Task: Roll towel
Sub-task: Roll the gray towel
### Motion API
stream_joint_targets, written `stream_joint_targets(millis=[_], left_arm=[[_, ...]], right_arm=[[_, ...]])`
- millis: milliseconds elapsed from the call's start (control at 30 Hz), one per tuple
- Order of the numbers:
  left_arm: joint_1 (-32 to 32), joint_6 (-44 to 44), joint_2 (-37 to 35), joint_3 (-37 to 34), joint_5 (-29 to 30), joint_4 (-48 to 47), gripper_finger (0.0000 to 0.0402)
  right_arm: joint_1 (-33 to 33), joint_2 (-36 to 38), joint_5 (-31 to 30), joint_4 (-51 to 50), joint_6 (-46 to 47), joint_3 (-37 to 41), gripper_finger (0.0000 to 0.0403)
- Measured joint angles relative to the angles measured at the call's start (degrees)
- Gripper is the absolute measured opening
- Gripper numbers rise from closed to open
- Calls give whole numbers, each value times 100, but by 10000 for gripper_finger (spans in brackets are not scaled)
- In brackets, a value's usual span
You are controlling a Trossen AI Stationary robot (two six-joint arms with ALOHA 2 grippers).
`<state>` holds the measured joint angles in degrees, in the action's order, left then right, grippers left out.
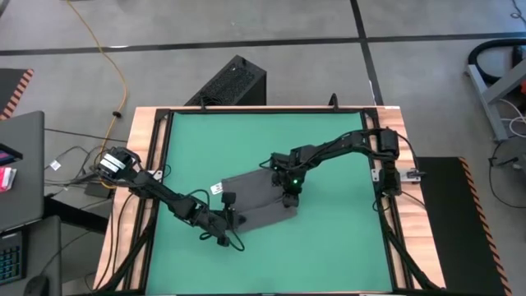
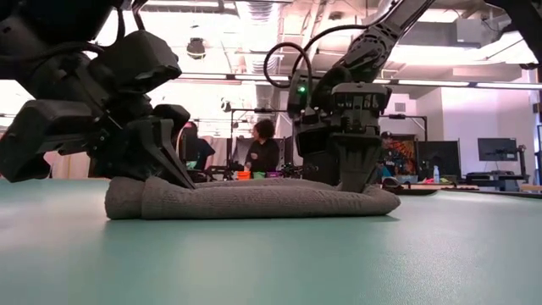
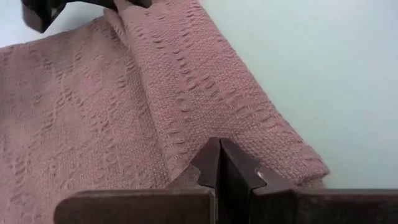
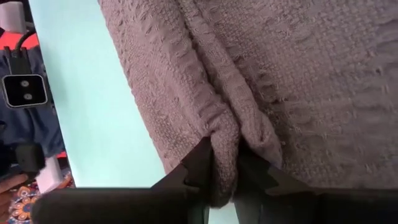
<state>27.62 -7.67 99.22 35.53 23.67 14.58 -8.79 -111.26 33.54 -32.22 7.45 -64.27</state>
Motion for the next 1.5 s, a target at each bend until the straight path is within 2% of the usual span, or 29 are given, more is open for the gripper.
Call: stream_joint_targets(millis=[133,267,533,700,900,1033,1133,1200,1233,1300,1400,1500], left_arm=[[0,52,4,-2,-31,0,0],[0,48,7,-4,-45,-1,0],[7,59,13,-24,-202,50,0],[4,155,15,-24,-222,47,0],[4,250,17,-22,-250,28,0],[4,326,17,-19,-281,21,0],[4,608,17,-17,-308,41,0],[4,813,17,-3,-423,35,0],[4,899,17,4,-497,37,0],[-9,1010,17,7,-582,49,0],[-37,1013,17,7,-616,41,0],[-46,1249,16,12,-723,7,0]], right_arm=[[-42,141,184,31,-289,20,80],[-40,240,-25,-221,-481,20,83],[-135,245,-41,-1368,-980,18,116],[-231,475,-311,-1913,-1308,29,124],[-446,1577,-258,-1832,-1819,-36,123],[-604,2765,-223,-1224,-1852,-111,126],[-317,3663,-288,-794,-1861,-118,135],[181,4105,-752,-731,-1882,-124,144],[486,4255,-1234,-810,-1977,-124,149],[1316,4420,-2604,-1143,-2362,-81,161],[2537,4272,-4152,-1409,-2634,124,185],[3410,3791,-4911,-772,-2596,472,214]])
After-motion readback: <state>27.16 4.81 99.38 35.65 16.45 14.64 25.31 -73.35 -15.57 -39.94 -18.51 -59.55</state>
